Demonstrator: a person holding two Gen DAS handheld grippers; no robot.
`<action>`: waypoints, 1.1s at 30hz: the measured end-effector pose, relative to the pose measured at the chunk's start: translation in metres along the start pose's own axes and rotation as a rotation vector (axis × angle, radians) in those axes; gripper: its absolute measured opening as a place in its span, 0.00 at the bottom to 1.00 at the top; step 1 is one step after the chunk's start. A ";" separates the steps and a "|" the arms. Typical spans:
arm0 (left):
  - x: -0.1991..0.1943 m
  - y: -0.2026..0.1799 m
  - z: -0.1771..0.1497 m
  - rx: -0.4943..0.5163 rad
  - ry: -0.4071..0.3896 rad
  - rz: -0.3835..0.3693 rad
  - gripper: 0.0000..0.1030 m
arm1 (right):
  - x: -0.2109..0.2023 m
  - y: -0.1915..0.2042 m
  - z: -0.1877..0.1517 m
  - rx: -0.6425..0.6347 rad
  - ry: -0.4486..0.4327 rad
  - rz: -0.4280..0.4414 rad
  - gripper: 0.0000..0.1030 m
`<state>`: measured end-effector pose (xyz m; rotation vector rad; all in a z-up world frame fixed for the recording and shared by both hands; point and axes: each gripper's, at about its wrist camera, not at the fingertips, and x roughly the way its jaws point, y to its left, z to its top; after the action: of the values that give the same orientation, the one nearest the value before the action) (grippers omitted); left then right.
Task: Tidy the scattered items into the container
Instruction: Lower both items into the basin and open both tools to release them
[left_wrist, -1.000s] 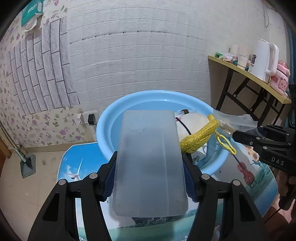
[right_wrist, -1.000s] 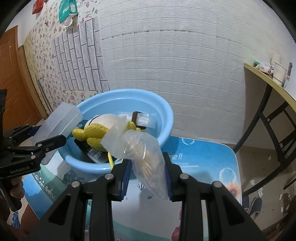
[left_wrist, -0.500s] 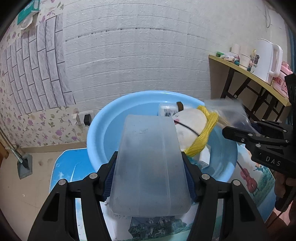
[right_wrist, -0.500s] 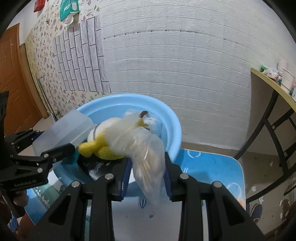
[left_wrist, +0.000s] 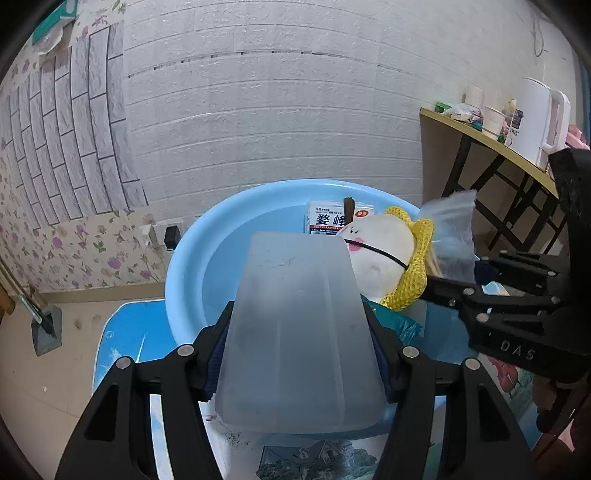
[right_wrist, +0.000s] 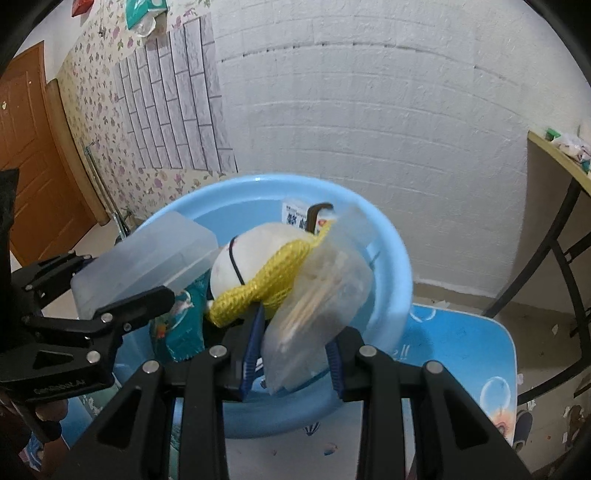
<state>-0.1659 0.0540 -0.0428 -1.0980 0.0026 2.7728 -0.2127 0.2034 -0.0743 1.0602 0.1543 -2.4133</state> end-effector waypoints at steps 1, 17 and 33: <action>0.001 0.001 0.000 -0.001 0.004 0.003 0.61 | 0.002 0.000 -0.001 0.001 0.007 0.003 0.31; -0.008 0.003 -0.002 -0.022 0.021 -0.009 0.79 | -0.007 0.008 -0.006 -0.010 0.031 0.003 0.45; -0.041 -0.001 -0.010 -0.008 -0.009 -0.002 0.79 | -0.032 0.005 -0.012 0.005 -0.008 0.009 0.49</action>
<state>-0.1296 0.0481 -0.0223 -1.0874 -0.0109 2.7780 -0.1834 0.2150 -0.0590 1.0510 0.1405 -2.4110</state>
